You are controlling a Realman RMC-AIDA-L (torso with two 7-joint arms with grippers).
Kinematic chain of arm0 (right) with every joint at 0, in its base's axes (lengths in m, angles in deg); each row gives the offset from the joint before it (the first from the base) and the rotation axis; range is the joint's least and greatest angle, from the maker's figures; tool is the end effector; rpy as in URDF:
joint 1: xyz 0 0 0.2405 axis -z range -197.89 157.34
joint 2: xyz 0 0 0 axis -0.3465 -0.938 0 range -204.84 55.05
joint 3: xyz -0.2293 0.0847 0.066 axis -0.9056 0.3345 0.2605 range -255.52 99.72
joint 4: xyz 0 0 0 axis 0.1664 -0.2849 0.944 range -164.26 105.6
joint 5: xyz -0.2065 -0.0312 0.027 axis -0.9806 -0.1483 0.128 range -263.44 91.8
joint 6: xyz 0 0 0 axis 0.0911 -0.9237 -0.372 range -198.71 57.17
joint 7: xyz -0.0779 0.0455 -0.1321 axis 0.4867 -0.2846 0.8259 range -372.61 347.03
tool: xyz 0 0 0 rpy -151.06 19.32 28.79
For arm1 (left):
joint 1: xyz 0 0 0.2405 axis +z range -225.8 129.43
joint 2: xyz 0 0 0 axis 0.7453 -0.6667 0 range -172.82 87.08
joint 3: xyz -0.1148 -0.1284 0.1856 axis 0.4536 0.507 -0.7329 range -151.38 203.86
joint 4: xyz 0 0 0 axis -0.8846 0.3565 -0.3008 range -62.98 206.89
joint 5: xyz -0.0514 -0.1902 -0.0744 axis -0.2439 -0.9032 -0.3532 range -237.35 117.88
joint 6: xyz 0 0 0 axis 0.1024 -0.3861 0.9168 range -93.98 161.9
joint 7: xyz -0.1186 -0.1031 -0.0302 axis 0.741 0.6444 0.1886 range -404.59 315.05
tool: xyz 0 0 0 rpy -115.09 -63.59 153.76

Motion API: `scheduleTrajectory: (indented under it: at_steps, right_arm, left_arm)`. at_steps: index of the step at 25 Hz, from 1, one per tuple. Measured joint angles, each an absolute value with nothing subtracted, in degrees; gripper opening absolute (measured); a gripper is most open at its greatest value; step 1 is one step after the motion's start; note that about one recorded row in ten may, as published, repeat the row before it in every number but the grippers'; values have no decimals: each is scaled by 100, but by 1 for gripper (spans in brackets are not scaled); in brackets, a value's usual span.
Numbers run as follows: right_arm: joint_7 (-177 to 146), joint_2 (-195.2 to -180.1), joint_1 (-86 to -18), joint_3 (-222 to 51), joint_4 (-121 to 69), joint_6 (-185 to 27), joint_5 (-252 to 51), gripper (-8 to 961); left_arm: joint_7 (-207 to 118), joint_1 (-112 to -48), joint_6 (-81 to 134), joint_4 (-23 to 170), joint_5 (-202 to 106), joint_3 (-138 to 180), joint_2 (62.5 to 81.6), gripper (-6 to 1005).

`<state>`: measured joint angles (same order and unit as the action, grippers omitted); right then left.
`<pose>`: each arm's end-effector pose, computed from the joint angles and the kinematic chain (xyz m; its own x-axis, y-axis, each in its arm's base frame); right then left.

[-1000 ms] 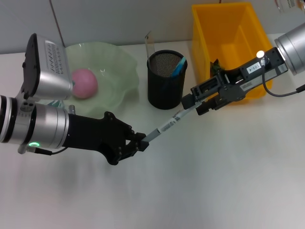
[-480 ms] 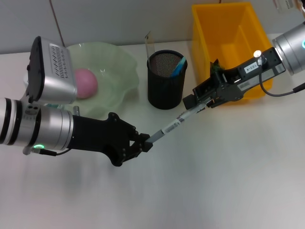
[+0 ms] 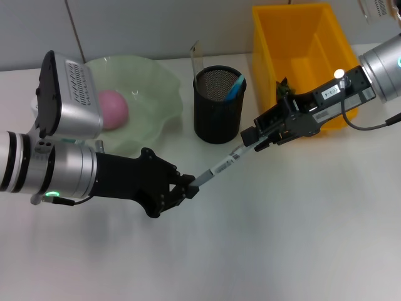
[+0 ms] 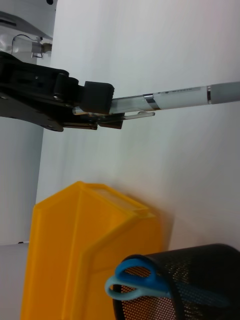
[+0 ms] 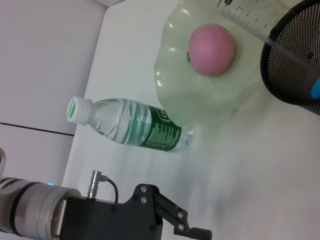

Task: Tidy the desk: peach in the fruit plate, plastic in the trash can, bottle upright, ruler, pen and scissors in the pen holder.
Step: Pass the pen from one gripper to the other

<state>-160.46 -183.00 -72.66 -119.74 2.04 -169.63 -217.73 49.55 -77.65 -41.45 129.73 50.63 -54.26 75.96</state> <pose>0.1841 0.3896 0.0255 0.2768 -0.9602 -0.0368 -0.9484 -0.2792 0.1504 -0.1818 0.3380 -0.0670 0.9753 0.1500 0.1623 0.1681 -0.9803 -0.1041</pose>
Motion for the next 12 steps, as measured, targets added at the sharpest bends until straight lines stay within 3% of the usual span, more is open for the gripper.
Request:
scheduleTrajectory:
  at_steps: [12]
  right_arm:
    - [-16045, -18300, -7288, -11965, 215, -16965, -21773, 321]
  left_arm:
    - [4790, -7665, -4084, 12963, 4925, -5427, 7587, 186]
